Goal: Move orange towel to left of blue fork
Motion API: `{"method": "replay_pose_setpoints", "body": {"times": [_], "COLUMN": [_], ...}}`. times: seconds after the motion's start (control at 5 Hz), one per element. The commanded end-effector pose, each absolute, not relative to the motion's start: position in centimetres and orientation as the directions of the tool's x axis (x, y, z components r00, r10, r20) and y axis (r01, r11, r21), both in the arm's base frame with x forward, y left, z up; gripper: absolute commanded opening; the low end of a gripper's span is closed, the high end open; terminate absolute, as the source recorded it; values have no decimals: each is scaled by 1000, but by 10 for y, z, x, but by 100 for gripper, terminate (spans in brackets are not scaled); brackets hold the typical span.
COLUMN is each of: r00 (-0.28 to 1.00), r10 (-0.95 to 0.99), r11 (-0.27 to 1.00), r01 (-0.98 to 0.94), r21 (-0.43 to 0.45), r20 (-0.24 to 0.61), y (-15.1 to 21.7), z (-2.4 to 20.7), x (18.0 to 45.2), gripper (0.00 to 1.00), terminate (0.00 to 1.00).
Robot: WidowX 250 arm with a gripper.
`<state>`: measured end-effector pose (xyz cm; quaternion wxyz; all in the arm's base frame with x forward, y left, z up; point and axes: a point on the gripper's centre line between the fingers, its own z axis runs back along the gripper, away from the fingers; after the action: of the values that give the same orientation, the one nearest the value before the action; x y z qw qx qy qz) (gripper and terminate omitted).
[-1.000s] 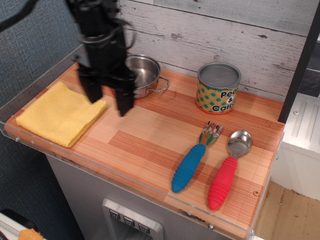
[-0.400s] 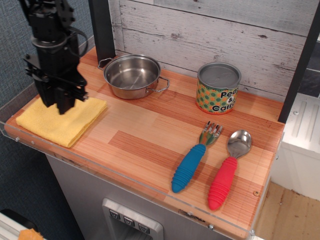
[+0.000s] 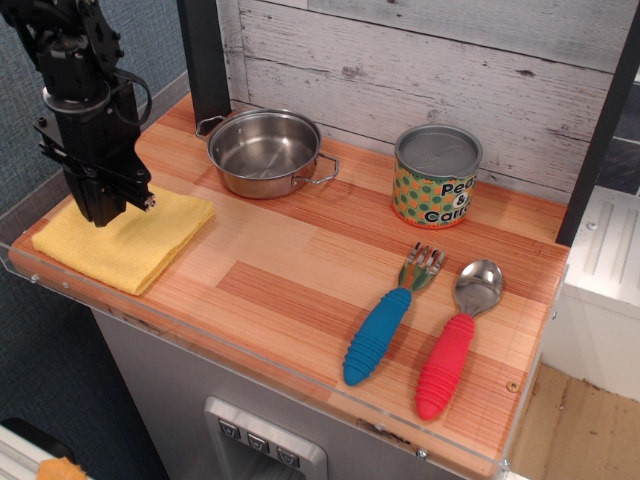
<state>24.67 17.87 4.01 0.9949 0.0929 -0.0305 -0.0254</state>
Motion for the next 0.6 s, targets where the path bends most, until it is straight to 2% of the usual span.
{"method": "replay_pose_setpoints", "body": {"times": [0.0,0.4], "r00": [990,994], "r10": [-30,10], "r11": [979,986], "r01": [2,-29], "r21": [204,165], "r20": [135,110], "y": [195,181], "z": [30,21], "x": [253,259], "gripper": [0,0], "terminate": [0,0]}}
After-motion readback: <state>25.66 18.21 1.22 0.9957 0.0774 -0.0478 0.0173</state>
